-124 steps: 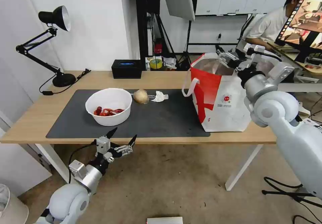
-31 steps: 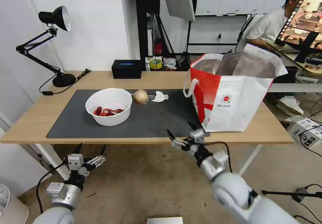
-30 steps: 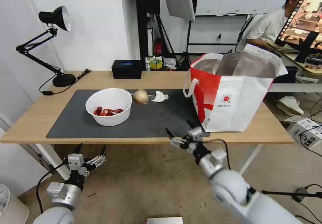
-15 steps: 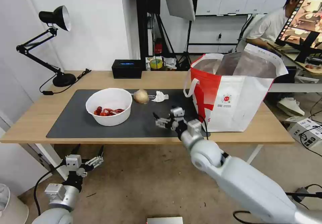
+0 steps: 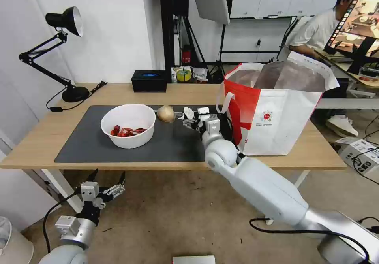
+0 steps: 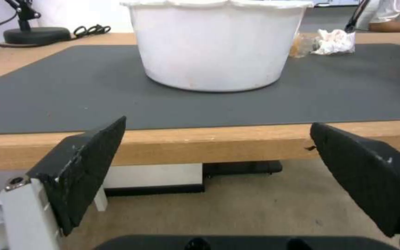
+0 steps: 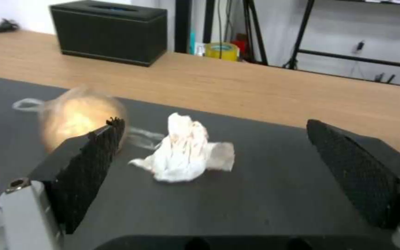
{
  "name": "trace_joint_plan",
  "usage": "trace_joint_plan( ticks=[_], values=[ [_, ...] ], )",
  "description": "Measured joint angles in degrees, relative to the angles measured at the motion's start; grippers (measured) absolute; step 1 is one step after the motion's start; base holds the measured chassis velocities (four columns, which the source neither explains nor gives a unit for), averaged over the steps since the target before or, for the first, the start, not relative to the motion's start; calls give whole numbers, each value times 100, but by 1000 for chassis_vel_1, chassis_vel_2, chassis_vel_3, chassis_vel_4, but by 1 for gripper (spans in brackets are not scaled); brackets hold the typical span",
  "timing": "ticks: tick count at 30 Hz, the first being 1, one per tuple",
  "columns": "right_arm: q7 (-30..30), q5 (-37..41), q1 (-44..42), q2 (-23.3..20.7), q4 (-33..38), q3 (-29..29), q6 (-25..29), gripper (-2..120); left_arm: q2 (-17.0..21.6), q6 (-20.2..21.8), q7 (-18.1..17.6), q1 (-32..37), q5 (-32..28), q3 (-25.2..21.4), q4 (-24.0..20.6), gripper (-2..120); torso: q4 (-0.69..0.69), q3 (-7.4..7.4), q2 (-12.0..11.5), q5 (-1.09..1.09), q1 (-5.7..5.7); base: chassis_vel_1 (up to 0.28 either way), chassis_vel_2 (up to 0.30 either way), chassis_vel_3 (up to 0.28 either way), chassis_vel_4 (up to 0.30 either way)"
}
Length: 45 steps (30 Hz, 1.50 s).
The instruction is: Pick up the trash from the table and place it into the takeout bag.
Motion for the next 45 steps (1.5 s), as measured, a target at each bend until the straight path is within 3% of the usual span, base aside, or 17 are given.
trace_joint_plan(
  ticks=[9, 19, 32, 45],
  values=[
    [421, 217, 608, 745, -1218, -128, -221, 100, -10, 0, 9, -8, 0, 36, -36, 100, 0, 0, 0, 0, 0, 0, 0, 0, 0],
    [582, 224, 860, 1329, -2062, 53, -503, 100, -33, -2, 18, -19, 3, 40, -28, 100, 1, 0, 0, 0, 0, 0, 0, 0, 0],
    [-461, -63, 1072, 1594, -2989, 156, -541, 100, -19, -20, 25, -58, 4, 77, -27, 100, 0, 0, 0, 1, 0, 0, 0, 0, 0],
    [-862, -294, 1082, 1588, -3159, 43, -745, 100, 1, -34, 26, -104, -11, 97, -30, 100, 0, 0, 0, 1, 0, 0, 0, 0, 0]
  ],
)
